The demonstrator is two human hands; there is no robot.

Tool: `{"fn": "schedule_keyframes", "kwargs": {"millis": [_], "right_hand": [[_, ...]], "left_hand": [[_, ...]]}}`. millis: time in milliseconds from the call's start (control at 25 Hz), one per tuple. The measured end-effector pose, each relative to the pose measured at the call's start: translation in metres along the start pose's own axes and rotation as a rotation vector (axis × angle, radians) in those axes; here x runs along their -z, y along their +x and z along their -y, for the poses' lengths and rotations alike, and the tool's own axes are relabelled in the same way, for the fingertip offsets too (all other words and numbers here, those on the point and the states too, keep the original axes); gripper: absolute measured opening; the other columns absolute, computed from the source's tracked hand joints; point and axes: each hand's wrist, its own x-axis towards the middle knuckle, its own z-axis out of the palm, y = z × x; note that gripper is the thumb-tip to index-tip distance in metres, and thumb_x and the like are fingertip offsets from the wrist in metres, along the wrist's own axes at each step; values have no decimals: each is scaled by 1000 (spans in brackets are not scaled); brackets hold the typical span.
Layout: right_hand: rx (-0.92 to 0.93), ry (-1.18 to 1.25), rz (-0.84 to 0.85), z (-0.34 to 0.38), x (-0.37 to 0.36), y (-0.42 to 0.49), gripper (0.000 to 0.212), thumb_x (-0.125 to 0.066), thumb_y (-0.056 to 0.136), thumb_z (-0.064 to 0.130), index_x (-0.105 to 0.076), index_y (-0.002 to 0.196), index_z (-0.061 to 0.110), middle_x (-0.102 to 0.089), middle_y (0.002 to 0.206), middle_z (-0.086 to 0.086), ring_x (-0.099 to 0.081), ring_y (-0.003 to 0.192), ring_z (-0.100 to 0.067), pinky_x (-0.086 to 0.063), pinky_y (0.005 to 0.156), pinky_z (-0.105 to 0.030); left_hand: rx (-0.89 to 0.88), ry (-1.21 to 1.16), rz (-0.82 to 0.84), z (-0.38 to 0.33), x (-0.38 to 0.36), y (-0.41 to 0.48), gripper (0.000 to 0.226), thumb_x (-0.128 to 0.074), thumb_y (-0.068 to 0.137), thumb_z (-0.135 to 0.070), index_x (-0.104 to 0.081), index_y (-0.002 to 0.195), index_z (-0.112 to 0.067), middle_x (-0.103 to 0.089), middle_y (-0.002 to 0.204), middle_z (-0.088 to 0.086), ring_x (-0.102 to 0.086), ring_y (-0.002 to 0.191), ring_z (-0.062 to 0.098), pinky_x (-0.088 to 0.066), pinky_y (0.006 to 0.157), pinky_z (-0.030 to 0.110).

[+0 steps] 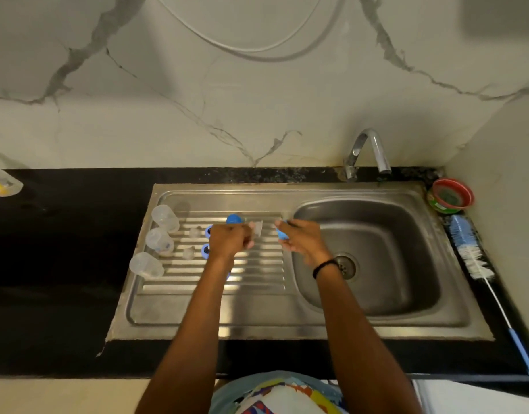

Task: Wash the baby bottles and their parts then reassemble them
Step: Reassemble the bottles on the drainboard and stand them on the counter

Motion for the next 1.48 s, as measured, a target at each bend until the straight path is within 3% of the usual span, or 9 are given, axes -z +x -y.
{"fn": "schedule_keyframes", "kwargs": {"millis": [120,200,280,400,560,720,880,1160,1480], "right_hand": [[44,515,319,35,12,3,25,-68,91,17,-67,115,9,-69,115,-14,-69,94,-23,-59,76,-30],[-35,565,372,35,15,9,26,-65,94,22,-67,117,10,-68,118,-14,-69,97,-25,-58,81,-30],[-61,46,88,11,6,10,28,-73,87,25,-72,110,8,-72,107,-12,-70,95,-27,-55,79,-31],[-121,115,68,2,2,9,27,-78,83,22,-72,104,6,-71,96,-12,-69,79,-24,-59,70,-32],[-199,143,-25,-3,-1,18,30,-80,81,24,-70,105,9,-68,103,-15,-67,82,-22,-54,62,-23],[-311,552,259,6,-8,5,31,-70,90,28,-64,113,8,-68,108,-21,-69,84,-21,-58,78,-29],[-308,722,341,26,-6,6,47,-67,90,32,-59,124,1,-67,116,-24,-65,77,-19,-56,73,-27],[-310,588,363,28,-28,3,36,-61,94,28,-62,116,1,-69,90,-18,-65,70,-22,-56,63,-28],[-205,393,337,29,-47,0,27,-57,97,25,-65,110,3,-70,96,-19,-69,78,-29,-57,68,-33]], "left_hand": [[203,-404,303,-19,6,-1,12,-59,95,-3,-71,93,-1,-70,71,7,-67,61,15,-57,58,23],[152,13,154,-13,5,2,16,-61,94,-7,-68,103,5,-71,81,10,-71,72,21,-55,62,29],[58,511,-60,-3,11,3,21,-70,89,-13,-68,102,3,-71,86,10,-68,79,24,-50,67,31],[107,123,363,-15,16,-5,9,-68,92,-12,-72,96,-6,-71,76,3,-64,67,12,-47,60,23],[54,368,-107,-3,15,9,20,-73,86,-21,-71,89,-1,-66,78,11,-62,72,26,-44,62,28],[-205,252,-204,0,15,3,25,-71,89,-21,-73,67,-10,-67,59,3,-55,58,16,-42,63,26],[-263,145,-113,-4,16,-3,30,-69,94,-20,-70,65,-27,-66,58,-12,-60,57,3,-48,66,25],[-4,-287,80,-7,17,-9,18,-69,96,-26,-72,101,-9,-71,95,7,-65,91,17,-58,90,39],[-91,-331,35,5,24,-10,20,-64,99,-24,-67,101,-4,-75,91,9,-73,94,26,-61,83,35]]}}
